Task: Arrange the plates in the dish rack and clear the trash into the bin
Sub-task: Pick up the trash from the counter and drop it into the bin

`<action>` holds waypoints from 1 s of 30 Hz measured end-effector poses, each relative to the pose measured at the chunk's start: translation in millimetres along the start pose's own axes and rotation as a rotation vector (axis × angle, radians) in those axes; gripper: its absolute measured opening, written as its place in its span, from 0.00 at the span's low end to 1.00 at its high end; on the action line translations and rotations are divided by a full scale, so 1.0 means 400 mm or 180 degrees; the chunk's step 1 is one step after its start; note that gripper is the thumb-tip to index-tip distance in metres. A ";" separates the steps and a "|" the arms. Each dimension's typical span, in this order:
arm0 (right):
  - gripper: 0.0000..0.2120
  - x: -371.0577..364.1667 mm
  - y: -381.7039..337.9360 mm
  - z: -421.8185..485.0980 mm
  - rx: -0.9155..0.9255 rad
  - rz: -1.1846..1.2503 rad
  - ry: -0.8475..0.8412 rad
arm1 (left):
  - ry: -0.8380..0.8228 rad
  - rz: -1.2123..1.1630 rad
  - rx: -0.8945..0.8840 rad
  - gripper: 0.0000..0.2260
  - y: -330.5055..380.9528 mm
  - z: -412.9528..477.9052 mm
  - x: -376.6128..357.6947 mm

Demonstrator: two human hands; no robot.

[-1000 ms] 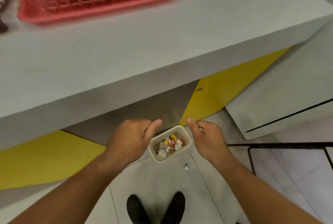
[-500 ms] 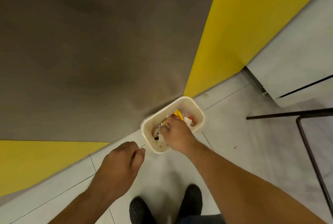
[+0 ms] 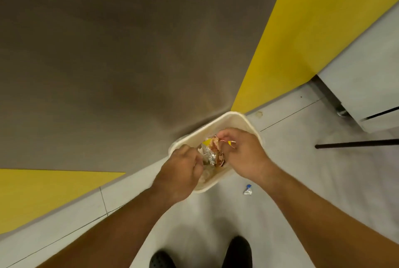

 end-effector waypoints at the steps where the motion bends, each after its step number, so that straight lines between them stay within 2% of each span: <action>1: 0.09 0.021 0.001 -0.006 0.0019 0.0038 0.0022 | -0.0180 0.0171 -0.0050 0.11 -0.008 0.024 -0.053; 4: 0.07 0.057 0.017 -0.023 0.0137 -0.0079 0.0041 | -0.1098 0.1030 0.0128 0.29 -0.074 0.048 -0.200; 6: 0.08 0.065 0.034 -0.032 0.0168 -0.0163 0.0063 | -0.1308 0.1298 0.0327 0.36 -0.106 0.046 -0.237; 8: 0.09 0.075 0.036 -0.036 0.0206 -0.0185 0.0122 | -0.1059 0.1207 0.0324 0.32 -0.091 0.051 -0.215; 11: 0.10 0.108 -0.004 -0.058 0.0325 -0.0321 0.0096 | -0.0246 0.1072 -0.0172 0.21 0.014 0.052 -0.072; 14: 0.11 0.173 -0.099 -0.089 0.0475 -0.0458 0.0095 | 0.0274 0.0800 -0.0500 0.21 0.155 0.025 0.129; 17: 0.10 0.282 -0.233 -0.121 0.0589 -0.0407 0.0216 | 0.0807 0.0835 -0.0828 0.18 0.313 -0.007 0.359; 19: 0.08 0.369 -0.326 -0.152 0.0604 -0.0409 0.0314 | 0.0937 0.0826 -0.0871 0.17 0.412 -0.030 0.498; 24: 0.07 0.603 -0.602 -0.243 0.1057 -0.0510 0.0620 | 0.1307 0.0714 -0.1293 0.15 0.668 -0.101 0.815; 30: 0.11 0.890 -0.945 -0.358 0.1618 -0.0630 0.0972 | 0.1528 0.0683 -0.1563 0.14 0.917 -0.165 1.138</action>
Point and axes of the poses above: each hand's wrist, its own z-axis towards the middle knuckle, its own x-axis out of the back of the hand, y = z × x, the point moved 9 cm from there along z, towards the middle knuckle, and after that the axes turned 15 degrees about y, right-handed, at the moved point
